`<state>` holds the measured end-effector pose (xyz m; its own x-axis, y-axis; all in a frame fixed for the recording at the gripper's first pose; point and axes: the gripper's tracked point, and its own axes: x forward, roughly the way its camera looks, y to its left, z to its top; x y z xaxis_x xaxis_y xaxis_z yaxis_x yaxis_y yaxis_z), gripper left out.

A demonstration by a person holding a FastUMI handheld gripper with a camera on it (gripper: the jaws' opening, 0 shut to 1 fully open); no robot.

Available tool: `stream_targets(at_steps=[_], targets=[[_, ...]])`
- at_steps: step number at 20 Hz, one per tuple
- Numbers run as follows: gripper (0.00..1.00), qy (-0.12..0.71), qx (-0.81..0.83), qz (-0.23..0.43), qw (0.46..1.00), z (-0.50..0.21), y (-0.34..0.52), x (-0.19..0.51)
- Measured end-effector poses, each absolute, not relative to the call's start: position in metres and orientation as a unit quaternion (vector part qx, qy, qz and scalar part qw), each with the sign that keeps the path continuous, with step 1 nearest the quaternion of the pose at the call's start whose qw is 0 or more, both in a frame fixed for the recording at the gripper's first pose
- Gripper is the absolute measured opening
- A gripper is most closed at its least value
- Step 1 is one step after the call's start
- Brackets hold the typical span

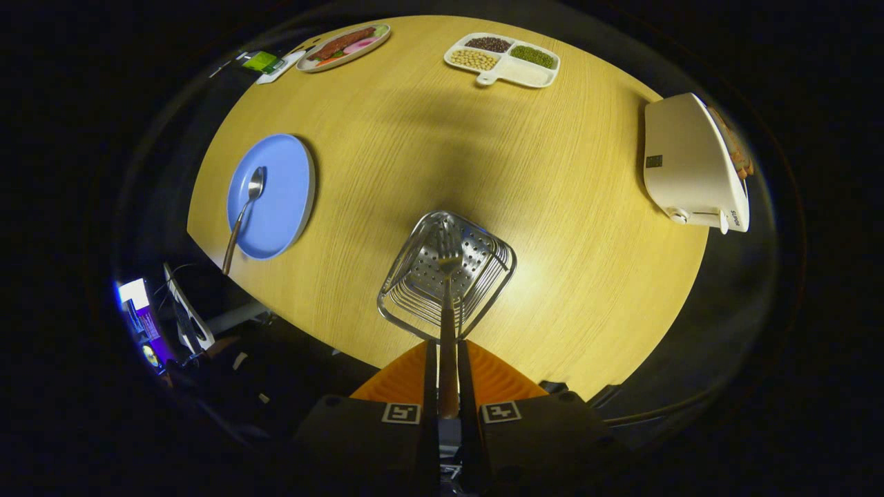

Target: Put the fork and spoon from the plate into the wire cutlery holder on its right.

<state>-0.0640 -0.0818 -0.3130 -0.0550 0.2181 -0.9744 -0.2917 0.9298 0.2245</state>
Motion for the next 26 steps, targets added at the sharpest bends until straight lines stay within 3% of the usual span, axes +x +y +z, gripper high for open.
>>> stream_targets(at_steps=[2,5,9,17,26], targets=[[0.24,0.676,-0.005,0.185,0.714,-0.303,-0.074,-0.056],[0.46,0.639,0.018,0.184,0.746,-0.286,-0.061,-0.049],[0.63,0.596,0.073,0.213,0.771,-0.250,-0.016,-0.052],[0.63,0.569,0.163,0.272,0.759,-0.216,0.107,-0.068],[0.63,0.601,0.221,0.287,0.712,-0.261,0.239,-0.081]])
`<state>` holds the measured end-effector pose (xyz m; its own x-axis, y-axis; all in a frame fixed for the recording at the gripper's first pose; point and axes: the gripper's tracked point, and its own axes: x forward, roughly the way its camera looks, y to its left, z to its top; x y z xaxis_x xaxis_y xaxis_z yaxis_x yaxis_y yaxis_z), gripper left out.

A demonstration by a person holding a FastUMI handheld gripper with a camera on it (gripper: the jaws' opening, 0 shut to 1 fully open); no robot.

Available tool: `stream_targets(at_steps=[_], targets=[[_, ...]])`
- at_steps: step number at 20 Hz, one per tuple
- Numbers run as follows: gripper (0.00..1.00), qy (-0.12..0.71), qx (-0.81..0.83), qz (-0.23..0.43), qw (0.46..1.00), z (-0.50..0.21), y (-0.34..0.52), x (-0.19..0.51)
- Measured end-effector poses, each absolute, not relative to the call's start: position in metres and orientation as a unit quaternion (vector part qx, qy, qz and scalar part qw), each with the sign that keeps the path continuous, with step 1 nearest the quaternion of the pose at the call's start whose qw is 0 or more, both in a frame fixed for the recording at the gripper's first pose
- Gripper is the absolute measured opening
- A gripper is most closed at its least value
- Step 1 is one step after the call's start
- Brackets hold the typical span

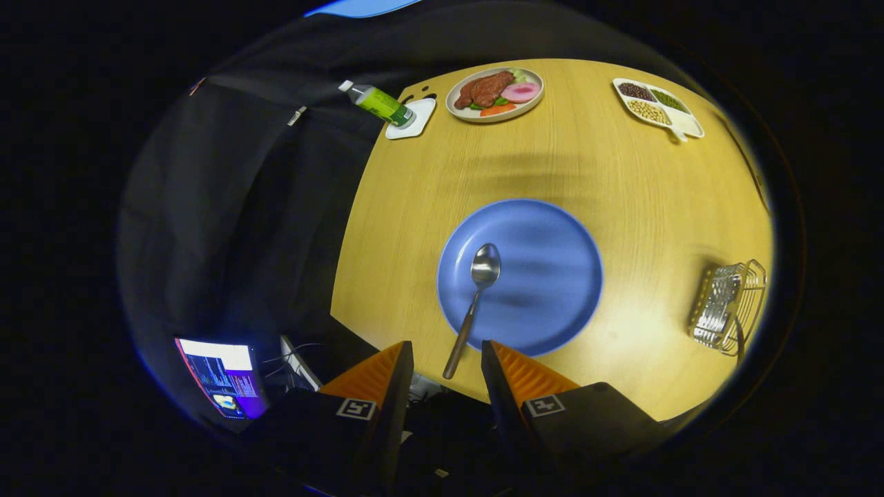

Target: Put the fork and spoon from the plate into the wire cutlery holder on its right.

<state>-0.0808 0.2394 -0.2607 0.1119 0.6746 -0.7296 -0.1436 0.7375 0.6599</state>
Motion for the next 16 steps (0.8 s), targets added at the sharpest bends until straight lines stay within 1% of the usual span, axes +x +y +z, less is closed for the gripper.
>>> stream_targets(at_steps=[7,16], targets=[[0.63,0.633,0.185,0.225,0.717,-0.332,0.263,-0.071],[0.63,0.651,0.151,0.176,0.723,-0.377,0.276,-0.065]])
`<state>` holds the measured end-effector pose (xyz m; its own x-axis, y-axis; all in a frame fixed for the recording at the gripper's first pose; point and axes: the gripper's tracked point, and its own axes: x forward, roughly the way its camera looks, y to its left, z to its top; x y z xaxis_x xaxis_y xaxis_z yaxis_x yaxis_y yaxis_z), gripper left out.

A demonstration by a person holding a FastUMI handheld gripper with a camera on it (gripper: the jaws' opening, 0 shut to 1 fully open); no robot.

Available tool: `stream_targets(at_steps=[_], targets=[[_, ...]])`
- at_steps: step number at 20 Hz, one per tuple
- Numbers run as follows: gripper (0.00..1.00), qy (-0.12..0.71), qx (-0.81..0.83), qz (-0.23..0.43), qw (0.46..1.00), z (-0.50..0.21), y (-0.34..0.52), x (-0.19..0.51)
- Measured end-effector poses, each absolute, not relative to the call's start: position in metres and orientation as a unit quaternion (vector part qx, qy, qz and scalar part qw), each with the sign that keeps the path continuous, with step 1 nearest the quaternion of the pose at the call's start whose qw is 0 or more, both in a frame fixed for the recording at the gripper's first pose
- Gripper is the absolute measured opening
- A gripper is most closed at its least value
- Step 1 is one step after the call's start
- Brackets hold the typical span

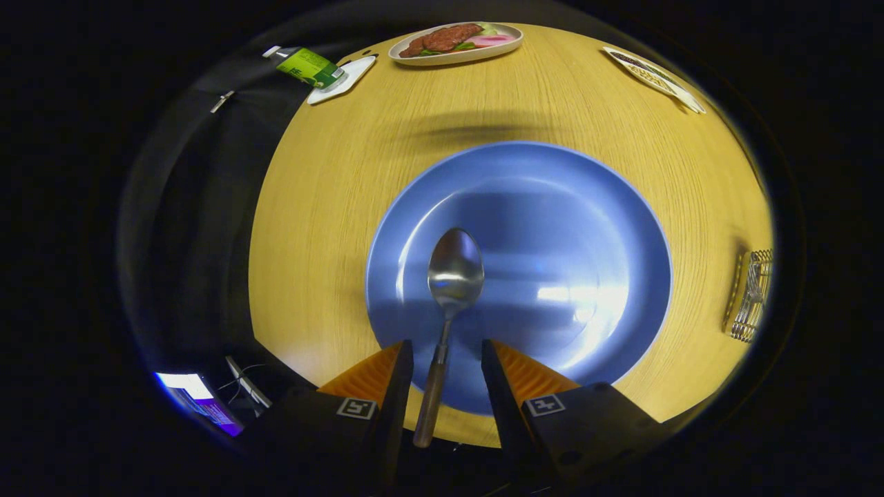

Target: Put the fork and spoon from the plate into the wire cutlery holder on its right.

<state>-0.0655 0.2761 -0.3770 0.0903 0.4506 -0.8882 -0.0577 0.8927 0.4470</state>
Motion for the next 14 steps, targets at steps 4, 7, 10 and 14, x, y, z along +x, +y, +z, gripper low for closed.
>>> stream_targets(at_steps=[4,7,10,14], targets=[[0.20,0.656,0.141,0.167,0.723,-0.384,0.270,-0.065],[0.06,0.655,0.137,0.172,0.723,-0.384,0.264,-0.065],[0.06,0.649,0.151,0.180,0.724,-0.375,0.255,-0.063],[0.06,0.635,0.180,0.186,0.728,-0.356,0.239,-0.056]])
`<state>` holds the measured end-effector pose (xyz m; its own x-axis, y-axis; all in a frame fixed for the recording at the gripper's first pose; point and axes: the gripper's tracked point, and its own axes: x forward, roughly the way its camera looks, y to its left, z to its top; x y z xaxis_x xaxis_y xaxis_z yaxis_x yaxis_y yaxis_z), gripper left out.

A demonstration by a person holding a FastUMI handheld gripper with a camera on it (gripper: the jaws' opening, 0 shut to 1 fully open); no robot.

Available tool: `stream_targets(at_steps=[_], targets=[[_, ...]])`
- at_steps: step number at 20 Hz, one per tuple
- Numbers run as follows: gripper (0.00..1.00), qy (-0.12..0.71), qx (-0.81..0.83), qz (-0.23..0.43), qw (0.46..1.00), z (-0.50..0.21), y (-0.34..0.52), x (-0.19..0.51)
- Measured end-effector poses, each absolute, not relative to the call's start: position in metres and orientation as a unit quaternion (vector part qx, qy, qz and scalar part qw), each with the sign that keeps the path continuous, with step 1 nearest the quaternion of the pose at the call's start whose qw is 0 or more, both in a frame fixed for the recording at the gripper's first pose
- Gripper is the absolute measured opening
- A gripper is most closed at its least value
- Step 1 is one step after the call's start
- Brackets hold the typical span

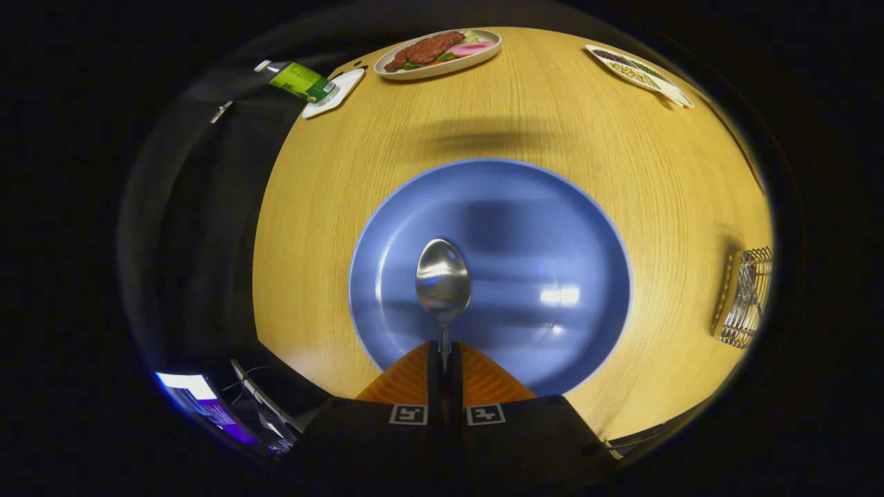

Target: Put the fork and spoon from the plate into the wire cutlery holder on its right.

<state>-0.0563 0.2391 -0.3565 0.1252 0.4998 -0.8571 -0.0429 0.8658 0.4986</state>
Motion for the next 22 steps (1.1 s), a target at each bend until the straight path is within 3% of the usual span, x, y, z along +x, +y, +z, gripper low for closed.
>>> stream_targets(at_steps=[15,22], targets=[[0.06,0.561,0.245,0.207,0.763,-0.243,0.101,-0.041],[0.06,0.594,0.211,0.180,0.755,-0.239,-0.015,-0.054]])
